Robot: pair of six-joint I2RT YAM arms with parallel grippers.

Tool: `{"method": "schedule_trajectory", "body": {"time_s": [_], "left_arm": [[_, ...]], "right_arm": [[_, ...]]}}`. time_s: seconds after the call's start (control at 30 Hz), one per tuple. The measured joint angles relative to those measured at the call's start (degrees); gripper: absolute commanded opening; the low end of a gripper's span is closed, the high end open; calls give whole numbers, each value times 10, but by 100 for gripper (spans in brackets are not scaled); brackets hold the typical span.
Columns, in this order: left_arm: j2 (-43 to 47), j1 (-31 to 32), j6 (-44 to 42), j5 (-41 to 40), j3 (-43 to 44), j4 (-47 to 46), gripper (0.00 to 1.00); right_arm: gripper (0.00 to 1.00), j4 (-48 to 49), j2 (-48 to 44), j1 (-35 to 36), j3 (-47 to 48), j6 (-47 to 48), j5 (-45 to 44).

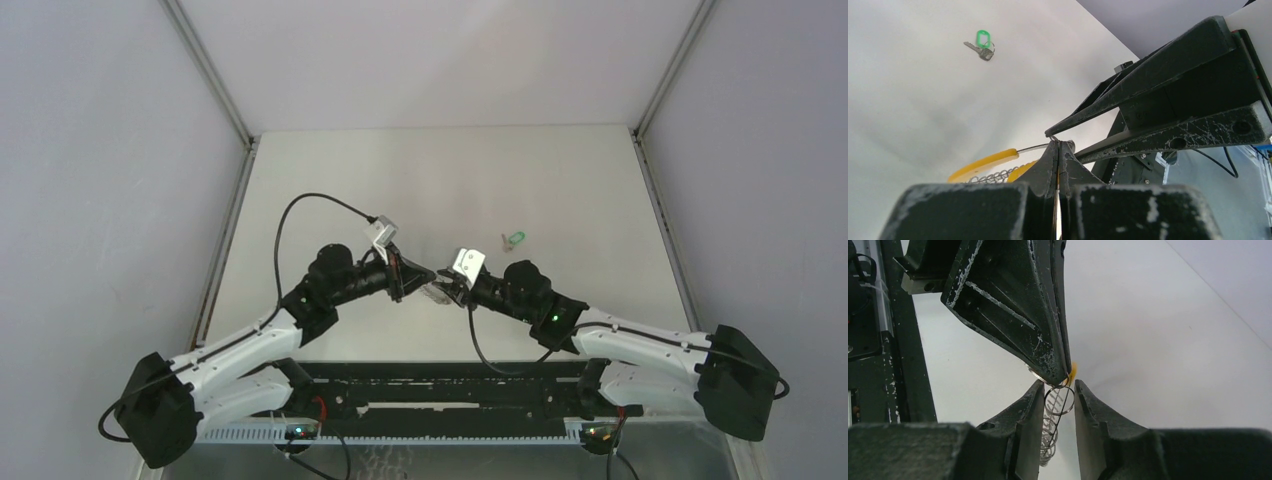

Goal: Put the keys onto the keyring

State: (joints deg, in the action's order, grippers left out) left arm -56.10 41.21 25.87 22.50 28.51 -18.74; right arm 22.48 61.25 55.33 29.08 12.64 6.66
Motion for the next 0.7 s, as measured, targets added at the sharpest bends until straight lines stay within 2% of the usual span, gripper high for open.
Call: {"method": "schedule_trajectory", "body": {"time_s": [0.37,0.7], "left_arm": [[16,1,-1,-9,0,10,0],[17,1,0,-7,0,8,0]], "right_arm": [[27,-56,-22,6,0,14,-35],[31,-45,-15,11,0,17,-1]]}}
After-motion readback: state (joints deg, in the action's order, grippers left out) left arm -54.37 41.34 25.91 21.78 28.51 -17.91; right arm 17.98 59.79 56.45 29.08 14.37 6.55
